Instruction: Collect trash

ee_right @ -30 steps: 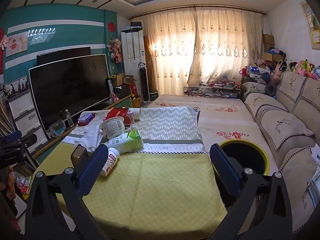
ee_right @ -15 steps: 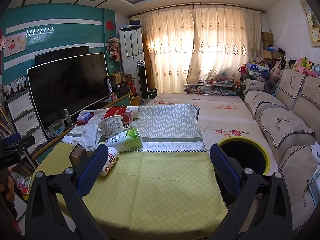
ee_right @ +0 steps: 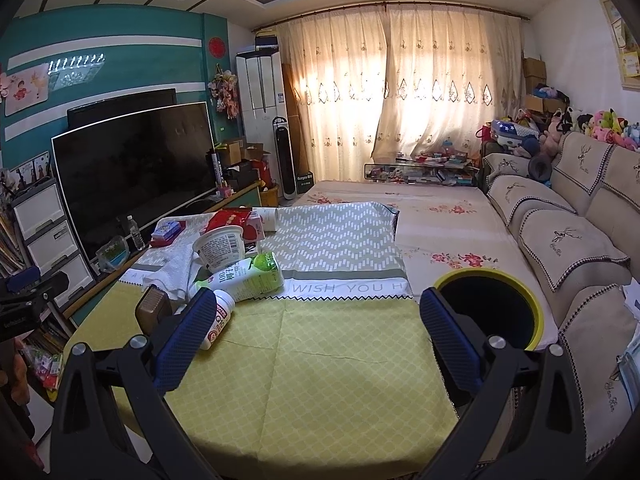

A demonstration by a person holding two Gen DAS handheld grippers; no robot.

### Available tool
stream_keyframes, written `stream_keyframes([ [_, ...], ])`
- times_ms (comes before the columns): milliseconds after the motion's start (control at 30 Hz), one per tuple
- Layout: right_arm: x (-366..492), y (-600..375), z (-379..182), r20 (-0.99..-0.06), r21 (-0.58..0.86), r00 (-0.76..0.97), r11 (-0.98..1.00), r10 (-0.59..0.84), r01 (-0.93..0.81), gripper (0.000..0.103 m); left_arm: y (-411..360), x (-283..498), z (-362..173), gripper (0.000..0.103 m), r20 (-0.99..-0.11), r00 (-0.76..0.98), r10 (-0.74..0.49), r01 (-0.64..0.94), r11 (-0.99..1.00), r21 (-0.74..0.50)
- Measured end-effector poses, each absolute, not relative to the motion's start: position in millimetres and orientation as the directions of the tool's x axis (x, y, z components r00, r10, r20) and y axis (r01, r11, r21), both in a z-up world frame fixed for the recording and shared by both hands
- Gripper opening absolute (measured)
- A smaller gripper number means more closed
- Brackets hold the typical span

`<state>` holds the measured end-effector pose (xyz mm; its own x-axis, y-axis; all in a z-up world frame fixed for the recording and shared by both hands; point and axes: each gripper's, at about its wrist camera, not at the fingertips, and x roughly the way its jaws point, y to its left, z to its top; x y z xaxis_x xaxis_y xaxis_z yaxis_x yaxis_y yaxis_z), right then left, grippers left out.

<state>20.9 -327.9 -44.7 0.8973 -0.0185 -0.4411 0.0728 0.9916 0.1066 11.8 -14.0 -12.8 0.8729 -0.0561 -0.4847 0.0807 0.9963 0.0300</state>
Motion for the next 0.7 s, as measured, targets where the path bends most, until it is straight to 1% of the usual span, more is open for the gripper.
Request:
stream_keyframes([
  [700,24.5,-329.7,-45.3,-0.449,0.108,0.893,0.991,-0.016,0.072,0.097,-16.8,14.9,-17.1,0.099,-0.497,0.865,-0.065,0.089,0.996,0.025],
])
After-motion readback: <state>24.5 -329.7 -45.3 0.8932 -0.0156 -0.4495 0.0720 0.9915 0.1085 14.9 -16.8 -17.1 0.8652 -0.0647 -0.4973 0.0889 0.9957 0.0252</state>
